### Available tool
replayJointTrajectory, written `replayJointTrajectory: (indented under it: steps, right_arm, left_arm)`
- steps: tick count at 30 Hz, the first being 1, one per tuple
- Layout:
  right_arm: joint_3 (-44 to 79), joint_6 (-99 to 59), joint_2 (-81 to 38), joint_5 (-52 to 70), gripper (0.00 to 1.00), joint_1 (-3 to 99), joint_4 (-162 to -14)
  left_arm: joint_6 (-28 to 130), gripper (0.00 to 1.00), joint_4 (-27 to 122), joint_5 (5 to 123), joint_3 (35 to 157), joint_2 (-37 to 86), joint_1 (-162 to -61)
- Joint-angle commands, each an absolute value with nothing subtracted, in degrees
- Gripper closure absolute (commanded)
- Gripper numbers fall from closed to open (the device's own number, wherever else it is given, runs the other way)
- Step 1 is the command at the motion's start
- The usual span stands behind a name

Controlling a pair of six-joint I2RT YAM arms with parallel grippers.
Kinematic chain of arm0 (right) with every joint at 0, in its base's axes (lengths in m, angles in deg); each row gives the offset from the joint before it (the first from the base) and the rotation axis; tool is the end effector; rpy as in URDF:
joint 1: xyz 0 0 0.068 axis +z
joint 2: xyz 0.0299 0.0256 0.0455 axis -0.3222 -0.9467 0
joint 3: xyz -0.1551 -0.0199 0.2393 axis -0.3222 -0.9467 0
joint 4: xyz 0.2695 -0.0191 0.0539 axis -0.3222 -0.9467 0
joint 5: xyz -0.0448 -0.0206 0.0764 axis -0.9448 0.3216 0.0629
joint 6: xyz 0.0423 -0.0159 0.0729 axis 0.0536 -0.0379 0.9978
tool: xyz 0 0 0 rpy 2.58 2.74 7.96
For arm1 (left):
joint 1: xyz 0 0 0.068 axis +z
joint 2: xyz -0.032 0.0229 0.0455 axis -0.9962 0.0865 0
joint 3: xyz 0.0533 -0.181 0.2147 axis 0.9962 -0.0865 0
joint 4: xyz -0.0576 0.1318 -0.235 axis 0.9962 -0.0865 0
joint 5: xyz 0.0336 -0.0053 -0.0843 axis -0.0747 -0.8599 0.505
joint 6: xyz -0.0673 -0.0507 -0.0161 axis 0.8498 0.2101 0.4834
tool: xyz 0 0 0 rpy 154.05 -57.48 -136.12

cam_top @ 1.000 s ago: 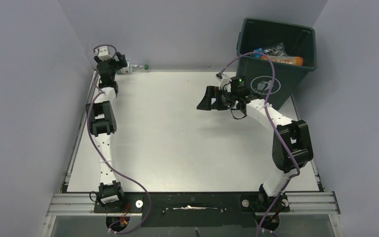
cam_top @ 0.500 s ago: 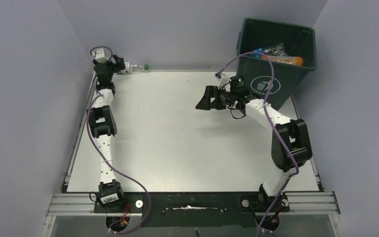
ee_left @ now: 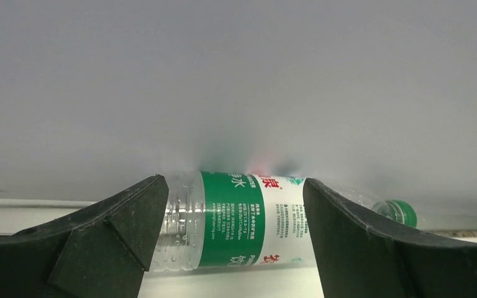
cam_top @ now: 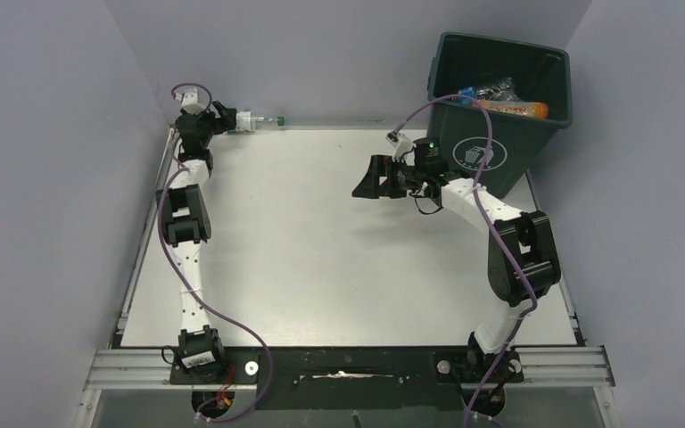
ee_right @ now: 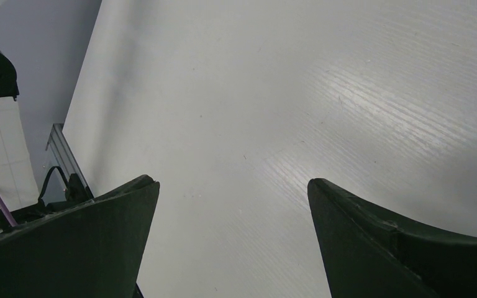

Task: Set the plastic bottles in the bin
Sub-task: Adjust the plastic bottle at the center of the board.

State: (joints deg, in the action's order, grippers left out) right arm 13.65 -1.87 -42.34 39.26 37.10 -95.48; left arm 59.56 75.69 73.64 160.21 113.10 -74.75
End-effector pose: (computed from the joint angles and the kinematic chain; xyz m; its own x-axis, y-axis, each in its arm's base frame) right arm 0.4012 0.1818 0.2251 -0.8265 0.0746 -0.5580 -0.4005 0.6187 0.6759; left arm 0.6835 0.1007 0.1298 -0.0052 -0.3381 -0.9411 0.1354 0.9322 -0.3356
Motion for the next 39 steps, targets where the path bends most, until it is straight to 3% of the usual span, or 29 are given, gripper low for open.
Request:
replayJointTrajectory:
  steps: [1,16,20,30,39]
  right_arm:
    - [16.6,-1.23,-43.1,40.78,0.06,36.46,-91.02]
    - [23.23,0.17,-49.6,38.45,0.08,32.72,-87.91]
    - [33.81,1.64,-58.17,37.84,0.14,32.41,-86.44]
    - [58.85,1.61,-79.92,29.52,0.13,33.44,-82.68]
    - [72.51,1.95,-91.77,24.96,0.12,34.07,-80.08]
  left_arm:
    - [60.7,0.2,75.64,77.34,152.02,106.33,-77.87]
    - [63.25,0.23,85.45,77.45,129.99,94.51,-83.88]
    - [64.14,0.23,87.21,77.38,127.21,93.9,-84.27]
    - [67.11,0.24,91.82,78.84,121.37,89.15,-81.23]
    - [73.61,0.24,96.76,82.55,126.48,92.89,-77.22]
